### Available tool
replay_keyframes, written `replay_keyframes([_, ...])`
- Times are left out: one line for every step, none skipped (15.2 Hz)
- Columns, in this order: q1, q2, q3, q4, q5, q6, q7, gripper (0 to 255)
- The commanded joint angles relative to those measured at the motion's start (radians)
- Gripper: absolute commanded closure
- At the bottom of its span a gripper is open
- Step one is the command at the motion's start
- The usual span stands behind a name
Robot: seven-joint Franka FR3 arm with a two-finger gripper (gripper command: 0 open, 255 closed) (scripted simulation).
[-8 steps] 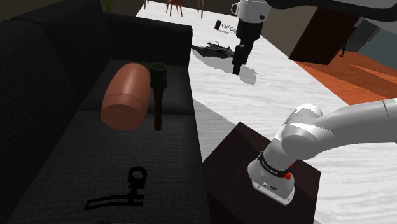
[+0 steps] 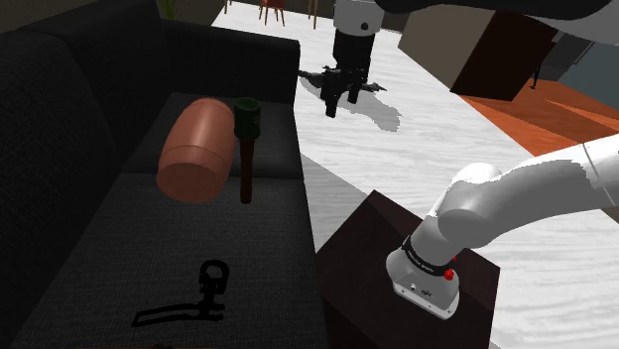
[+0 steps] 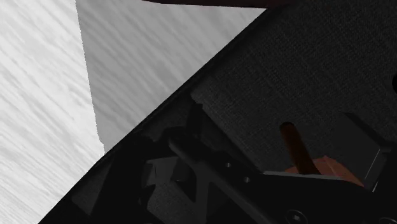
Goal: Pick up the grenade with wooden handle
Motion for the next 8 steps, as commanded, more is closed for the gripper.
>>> replay_keyframes([-0.009,0.046,0.037,0.035,0.021,0.023,0.09,0])
replay_keyframes([-0.014,0.076,0.055,0.056,0.028,0.037,0.133,0])
replay_keyframes([-0.019,0.106,0.072,0.079,0.033,0.051,0.176,0])
replay_keyframes([-0.025,0.137,0.09,0.103,0.037,0.064,0.219,0])
replay_keyframes([-0.03,0.17,0.106,0.129,0.038,0.076,0.261,0])
replay_keyframes([-0.036,0.203,0.122,0.156,0.038,0.088,0.304,0])
replay_keyframes([-0.041,0.237,0.137,0.185,0.036,0.099,0.347,0])
replay_keyframes([-0.046,0.272,0.152,0.215,0.032,0.109,0.39,0])
